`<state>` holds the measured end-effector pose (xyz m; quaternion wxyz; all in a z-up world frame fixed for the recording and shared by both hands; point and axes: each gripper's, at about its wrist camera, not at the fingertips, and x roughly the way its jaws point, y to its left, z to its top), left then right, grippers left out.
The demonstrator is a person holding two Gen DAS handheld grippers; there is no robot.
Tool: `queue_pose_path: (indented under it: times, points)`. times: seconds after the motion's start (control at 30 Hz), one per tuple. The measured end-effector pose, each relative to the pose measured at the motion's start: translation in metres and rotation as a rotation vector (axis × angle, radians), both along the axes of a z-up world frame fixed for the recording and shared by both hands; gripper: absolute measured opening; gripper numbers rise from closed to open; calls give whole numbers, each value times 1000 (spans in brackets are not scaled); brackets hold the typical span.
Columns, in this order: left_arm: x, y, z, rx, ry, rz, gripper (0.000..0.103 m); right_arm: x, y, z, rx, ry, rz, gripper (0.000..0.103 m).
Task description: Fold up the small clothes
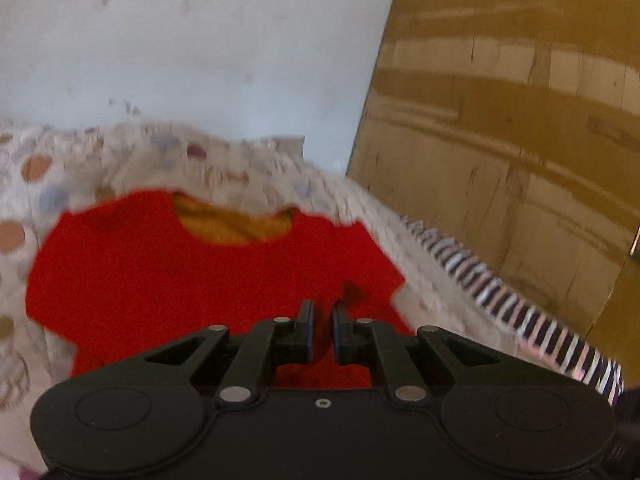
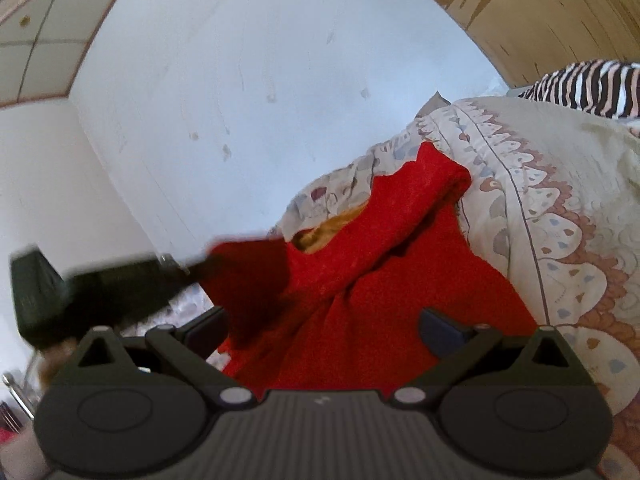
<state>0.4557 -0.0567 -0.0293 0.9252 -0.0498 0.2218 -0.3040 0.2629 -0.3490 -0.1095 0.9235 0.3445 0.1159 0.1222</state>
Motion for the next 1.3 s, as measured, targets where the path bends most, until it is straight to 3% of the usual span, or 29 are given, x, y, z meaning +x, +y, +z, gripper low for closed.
queue_pose_path:
  times: [0.07, 0.17, 0.23, 0.3, 0.4, 0.53, 0.67, 0.87, 0.93, 1.07, 1.3]
  points:
    - [-3, 0, -12, 6, 51, -10, 16, 0, -1, -1, 9, -2, -1, 102]
    - [-6, 5, -21, -16, 102, -16, 38, 1, 0, -1, 3, 4, -2, 102]
    - [-14, 9, -22, 1, 93, -7, 54, 2, 1, -1, 3, 8, -2, 102]
    - [-24, 14, -18, 32, 67, 22, 80, 3, 1, -1, 1, 13, -3, 102]
    - [-38, 30, -16, 70, 12, 80, 95, 4, 4, 0, -18, 30, -5, 102]
    - [-37, 56, -18, 218, -27, 241, 100, 12, 13, 7, -85, 103, -22, 102]
    - [-19, 87, -24, 367, -47, 383, 102, 33, 35, 31, -258, 262, -74, 103]
    - [16, 113, -29, 491, -83, 440, 102, 65, 62, 50, -447, 267, -86, 103]
    - [31, 114, -33, 535, -101, 442, 102, 81, 63, 47, -446, 269, -47, 103]
    - [61, 114, -41, 571, -100, 468, 100, 109, 63, 25, -393, 314, -24, 103]
    - [89, 112, -35, 476, -181, 501, 100, 112, 78, 7, -486, 314, -46, 103]
